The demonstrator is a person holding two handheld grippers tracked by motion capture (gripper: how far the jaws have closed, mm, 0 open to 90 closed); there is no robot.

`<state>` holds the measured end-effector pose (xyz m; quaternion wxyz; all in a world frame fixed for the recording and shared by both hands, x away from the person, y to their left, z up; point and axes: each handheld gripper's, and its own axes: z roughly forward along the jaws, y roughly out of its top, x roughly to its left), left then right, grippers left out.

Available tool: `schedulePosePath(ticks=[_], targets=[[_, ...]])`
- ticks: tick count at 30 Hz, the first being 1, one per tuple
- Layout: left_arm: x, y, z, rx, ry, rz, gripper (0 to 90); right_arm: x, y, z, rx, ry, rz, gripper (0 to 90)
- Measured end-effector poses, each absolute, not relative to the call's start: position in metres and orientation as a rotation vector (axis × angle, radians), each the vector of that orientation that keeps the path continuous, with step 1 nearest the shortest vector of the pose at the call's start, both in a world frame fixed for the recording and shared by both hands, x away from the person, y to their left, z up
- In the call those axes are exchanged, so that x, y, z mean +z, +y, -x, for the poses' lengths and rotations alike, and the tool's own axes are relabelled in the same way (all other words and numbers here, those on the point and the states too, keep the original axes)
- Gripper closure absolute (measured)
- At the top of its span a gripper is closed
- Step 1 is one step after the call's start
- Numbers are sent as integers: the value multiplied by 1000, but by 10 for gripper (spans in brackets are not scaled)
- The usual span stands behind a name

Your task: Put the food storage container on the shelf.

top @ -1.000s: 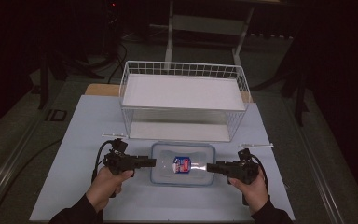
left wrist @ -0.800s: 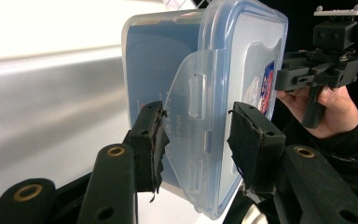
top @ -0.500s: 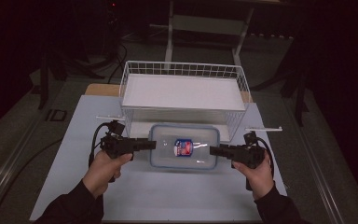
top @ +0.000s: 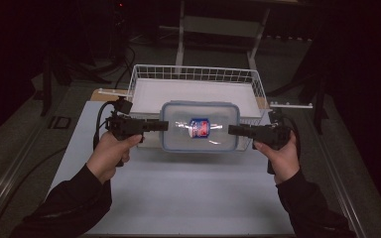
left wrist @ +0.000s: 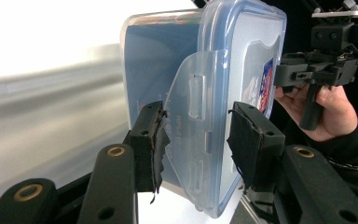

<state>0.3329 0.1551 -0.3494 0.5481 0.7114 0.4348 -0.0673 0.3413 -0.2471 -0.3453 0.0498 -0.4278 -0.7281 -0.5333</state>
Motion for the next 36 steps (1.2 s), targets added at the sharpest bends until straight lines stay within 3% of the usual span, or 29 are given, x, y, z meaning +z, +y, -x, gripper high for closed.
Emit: schedulePosePath(ticks=[13, 36], targets=[[-319, 155, -372, -128, 1045, -1662, 558, -315, -245, -382, -1658, -2208, 1324, 517], [-319, 156, -423, -128, 1129, -1603, 537, -309, -239, -435, -1620, -2152, 1418, 508]])
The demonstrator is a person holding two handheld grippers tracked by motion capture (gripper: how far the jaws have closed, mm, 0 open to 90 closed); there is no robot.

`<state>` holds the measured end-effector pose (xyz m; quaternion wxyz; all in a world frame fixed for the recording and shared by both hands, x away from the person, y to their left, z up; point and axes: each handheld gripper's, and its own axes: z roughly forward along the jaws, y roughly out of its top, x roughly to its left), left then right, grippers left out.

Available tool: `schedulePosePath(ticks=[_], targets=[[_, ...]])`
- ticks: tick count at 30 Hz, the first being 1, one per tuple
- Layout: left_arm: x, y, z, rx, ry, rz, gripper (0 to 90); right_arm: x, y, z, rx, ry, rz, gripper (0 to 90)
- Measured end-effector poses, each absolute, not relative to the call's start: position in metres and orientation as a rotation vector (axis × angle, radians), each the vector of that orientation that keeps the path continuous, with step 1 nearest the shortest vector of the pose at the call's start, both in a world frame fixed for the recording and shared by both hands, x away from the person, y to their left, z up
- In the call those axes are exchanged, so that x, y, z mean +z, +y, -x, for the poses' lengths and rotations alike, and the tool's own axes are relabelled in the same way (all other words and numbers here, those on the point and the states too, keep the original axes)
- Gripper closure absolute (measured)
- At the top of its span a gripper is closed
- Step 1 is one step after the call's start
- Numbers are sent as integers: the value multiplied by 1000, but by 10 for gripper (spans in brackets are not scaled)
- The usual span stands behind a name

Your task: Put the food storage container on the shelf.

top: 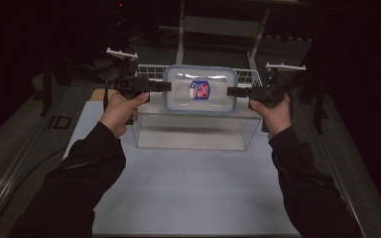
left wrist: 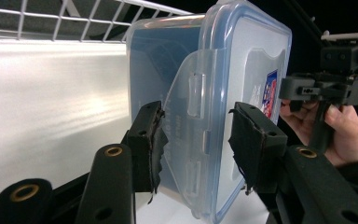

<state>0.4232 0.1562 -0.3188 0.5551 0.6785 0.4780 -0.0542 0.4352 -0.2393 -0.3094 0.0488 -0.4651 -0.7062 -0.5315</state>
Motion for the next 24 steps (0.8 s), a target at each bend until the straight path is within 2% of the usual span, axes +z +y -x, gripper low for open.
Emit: schedulePosePath(ticks=[7, 24], targets=[[-318, 153, -435, -107, 1155, -1611, 494, -308, -235, -446, -1567, -2116, 1471, 490], [-332, 156, -457, -228, 1243, -1524, 439, -309, -227, -461, -1538, -2085, 1618, 526]])
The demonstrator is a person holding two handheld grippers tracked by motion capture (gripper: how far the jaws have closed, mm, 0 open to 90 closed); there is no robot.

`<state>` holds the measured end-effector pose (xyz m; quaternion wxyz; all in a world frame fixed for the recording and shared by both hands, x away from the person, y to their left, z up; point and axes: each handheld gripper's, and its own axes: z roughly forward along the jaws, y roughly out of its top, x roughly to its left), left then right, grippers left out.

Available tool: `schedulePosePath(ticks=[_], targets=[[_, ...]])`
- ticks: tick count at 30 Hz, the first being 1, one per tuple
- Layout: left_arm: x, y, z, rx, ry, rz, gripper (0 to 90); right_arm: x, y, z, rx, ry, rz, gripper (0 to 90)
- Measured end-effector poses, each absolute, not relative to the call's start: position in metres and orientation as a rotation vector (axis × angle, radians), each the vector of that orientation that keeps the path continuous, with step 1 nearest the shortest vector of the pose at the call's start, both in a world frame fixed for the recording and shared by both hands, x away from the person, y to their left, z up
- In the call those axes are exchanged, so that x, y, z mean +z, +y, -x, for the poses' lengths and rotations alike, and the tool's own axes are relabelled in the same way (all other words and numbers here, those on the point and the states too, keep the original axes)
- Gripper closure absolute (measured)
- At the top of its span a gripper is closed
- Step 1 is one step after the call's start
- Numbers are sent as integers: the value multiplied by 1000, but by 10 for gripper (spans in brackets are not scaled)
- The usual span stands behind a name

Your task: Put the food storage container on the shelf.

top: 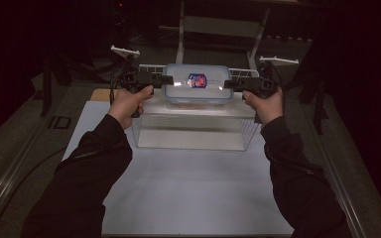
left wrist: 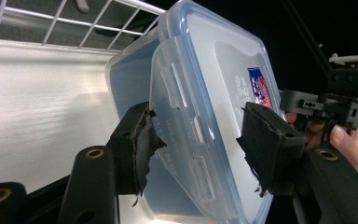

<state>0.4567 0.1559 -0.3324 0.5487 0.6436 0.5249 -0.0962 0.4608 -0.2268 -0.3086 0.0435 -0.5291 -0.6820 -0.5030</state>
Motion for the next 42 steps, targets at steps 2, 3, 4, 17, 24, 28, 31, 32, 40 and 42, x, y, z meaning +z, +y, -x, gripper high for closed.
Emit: schedulePosePath(ticks=[2, 3, 4, 17, 24, 28, 31, 32, 40, 42], targets=[[-334, 156, -459, -227, 1253, -1527, 422, -309, -226, -462, -1530, -2076, 1632, 525], [-335, 156, -459, -206, 1256, -1531, 416, -310, -224, -462, -1515, -2076, 1628, 491], [-334, 155, -458, -195, 1258, -1534, 413, -312, -221, -462, -1507, -2098, 1619, 455], [-312, 157, -428, 201, 1119, -1587, 213, -293, -220, -444, -1641, -2270, 1587, 403], [-315, 147, -381, 273, 967, -1662, 213, -291, -223, -418, -1706, -2332, 1475, 393], [-327, 138, -360, 253, 928, -1703, 338, -295, -224, -406, -1723, -2361, 1436, 331], [-339, 133, -352, 243, 928, -1730, 504, -299, -226, -397, -1758, -2342, 1401, 272], [-343, 130, -351, 251, 928, -1751, 576, -300, -226, -394, -1770, -2341, 1389, 245], [-368, 112, -365, 255, 966, -1836, 830, -323, -230, -369, -1800, -2374, 1249, 168], [-369, 109, -370, 250, 968, -1831, 836, -333, -230, -364, -1776, -2383, 1227, 168]])
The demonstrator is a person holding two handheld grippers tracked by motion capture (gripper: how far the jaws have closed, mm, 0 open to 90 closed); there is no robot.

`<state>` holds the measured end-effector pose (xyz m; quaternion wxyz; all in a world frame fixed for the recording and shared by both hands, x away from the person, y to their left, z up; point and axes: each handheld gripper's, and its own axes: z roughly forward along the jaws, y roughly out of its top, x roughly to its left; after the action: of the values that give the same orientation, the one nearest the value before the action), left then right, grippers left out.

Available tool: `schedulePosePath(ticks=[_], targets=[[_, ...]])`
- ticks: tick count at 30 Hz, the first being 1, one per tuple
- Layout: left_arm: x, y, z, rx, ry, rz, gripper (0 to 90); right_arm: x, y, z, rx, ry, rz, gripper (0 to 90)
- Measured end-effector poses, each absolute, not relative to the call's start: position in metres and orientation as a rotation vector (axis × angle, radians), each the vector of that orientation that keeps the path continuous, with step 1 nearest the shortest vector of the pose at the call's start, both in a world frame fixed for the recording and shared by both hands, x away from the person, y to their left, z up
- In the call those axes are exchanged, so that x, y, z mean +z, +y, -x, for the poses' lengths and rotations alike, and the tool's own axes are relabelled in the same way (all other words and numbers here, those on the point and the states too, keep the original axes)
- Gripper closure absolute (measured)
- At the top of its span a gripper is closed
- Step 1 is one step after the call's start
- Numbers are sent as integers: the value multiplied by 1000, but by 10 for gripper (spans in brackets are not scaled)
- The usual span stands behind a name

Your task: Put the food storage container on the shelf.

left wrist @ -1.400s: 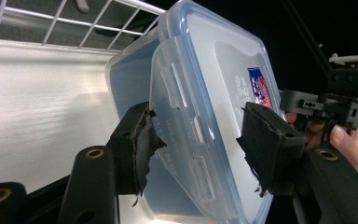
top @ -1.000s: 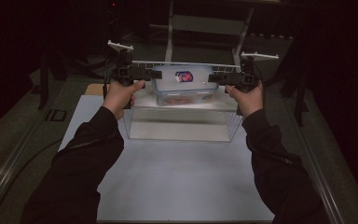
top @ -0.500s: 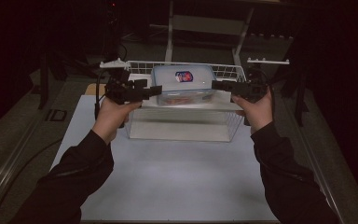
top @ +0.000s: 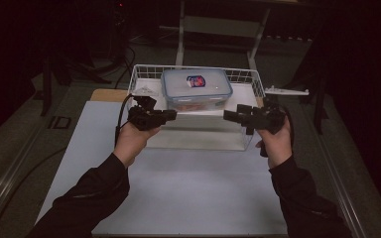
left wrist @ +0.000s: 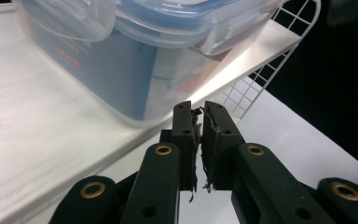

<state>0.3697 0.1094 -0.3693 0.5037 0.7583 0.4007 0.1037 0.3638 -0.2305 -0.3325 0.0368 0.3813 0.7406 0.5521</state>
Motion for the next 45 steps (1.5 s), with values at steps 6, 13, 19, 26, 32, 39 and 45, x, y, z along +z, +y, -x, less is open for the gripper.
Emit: schedulePosePath(ticks=[6, 13, 19, 26, 32, 39, 45], targets=[[-368, 104, -379, 263, 977, -1818, 856, -350, -232, -354, 1644, 2304, -1155, 168], [-365, 101, -386, 265, 986, -1813, 839, -356, -236, -352, 1635, 2304, -1164, 169], [-365, 101, -389, 281, 984, -1814, 825, -355, -237, -351, 1637, 2299, -1160, 169], [-370, 98, -372, 210, 890, -1816, 597, -358, -234, -344, 1642, 2310, -1134, 168], [-379, 96, -346, 133, 772, -1773, 189, -365, -232, -338, 1642, 2311, -1107, 167], [-389, 94, -325, 88, 716, -1758, 0, -373, -233, -330, 1636, 2272, -1079, 164], [-400, 94, -310, 88, 669, -1772, 0, -383, -235, -326, 1627, 2263, -1075, 158]])
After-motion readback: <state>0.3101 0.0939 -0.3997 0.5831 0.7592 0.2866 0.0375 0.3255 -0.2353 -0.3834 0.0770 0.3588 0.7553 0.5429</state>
